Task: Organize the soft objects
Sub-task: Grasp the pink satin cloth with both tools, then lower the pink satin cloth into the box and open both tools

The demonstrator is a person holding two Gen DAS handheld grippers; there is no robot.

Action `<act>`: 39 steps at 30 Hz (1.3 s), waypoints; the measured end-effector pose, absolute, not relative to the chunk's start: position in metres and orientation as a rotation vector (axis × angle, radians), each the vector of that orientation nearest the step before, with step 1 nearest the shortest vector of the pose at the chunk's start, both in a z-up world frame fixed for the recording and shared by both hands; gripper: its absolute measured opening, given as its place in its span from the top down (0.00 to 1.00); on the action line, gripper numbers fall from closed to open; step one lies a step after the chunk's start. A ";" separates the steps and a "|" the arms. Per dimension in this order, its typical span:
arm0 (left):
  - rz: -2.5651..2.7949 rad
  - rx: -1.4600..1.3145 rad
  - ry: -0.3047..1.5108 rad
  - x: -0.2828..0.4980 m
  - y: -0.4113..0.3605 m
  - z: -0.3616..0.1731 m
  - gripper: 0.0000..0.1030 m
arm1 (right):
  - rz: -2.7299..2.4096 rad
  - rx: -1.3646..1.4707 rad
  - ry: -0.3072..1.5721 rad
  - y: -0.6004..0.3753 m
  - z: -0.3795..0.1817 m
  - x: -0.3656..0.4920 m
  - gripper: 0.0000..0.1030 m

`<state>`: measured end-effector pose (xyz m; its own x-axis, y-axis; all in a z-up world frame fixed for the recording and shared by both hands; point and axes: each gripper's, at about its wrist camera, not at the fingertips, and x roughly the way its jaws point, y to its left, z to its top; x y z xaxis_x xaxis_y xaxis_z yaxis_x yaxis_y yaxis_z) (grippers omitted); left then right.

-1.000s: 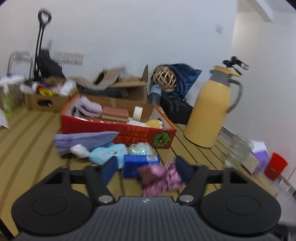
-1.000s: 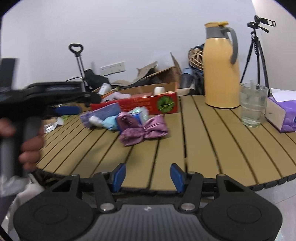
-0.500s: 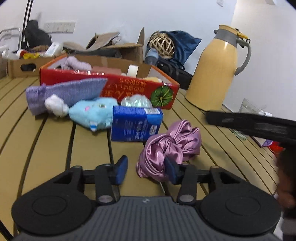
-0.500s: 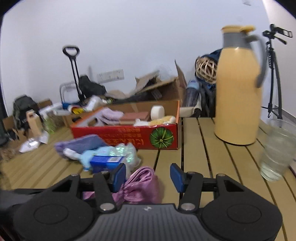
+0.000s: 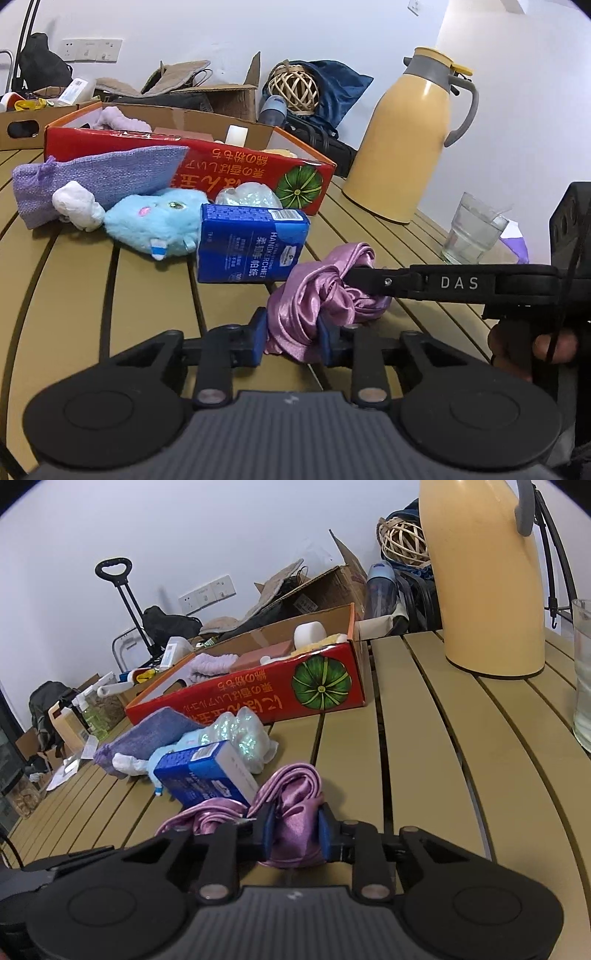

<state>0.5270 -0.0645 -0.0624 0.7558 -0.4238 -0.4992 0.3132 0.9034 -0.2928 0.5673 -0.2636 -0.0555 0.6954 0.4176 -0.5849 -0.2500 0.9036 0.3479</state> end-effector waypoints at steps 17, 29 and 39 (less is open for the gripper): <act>-0.500 -0.192 0.376 0.616 0.009 0.070 0.86 | 0.513 0.300 0.520 -0.232 0.053 0.643 0.83; -0.303 -0.092 0.590 0.773 0.066 0.031 0.85 | 0.476 0.271 0.780 -0.113 0.004 0.812 0.83; -0.213 -0.076 0.601 0.794 0.092 0.020 0.65 | 0.402 0.161 0.847 -0.071 -0.004 0.844 0.73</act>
<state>0.7936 0.0924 0.0197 0.8034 -0.2209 -0.5530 0.1768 0.9753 -0.1328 0.8436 -0.0706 -0.0040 0.5924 0.4077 -0.6949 -0.2812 0.9129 0.2959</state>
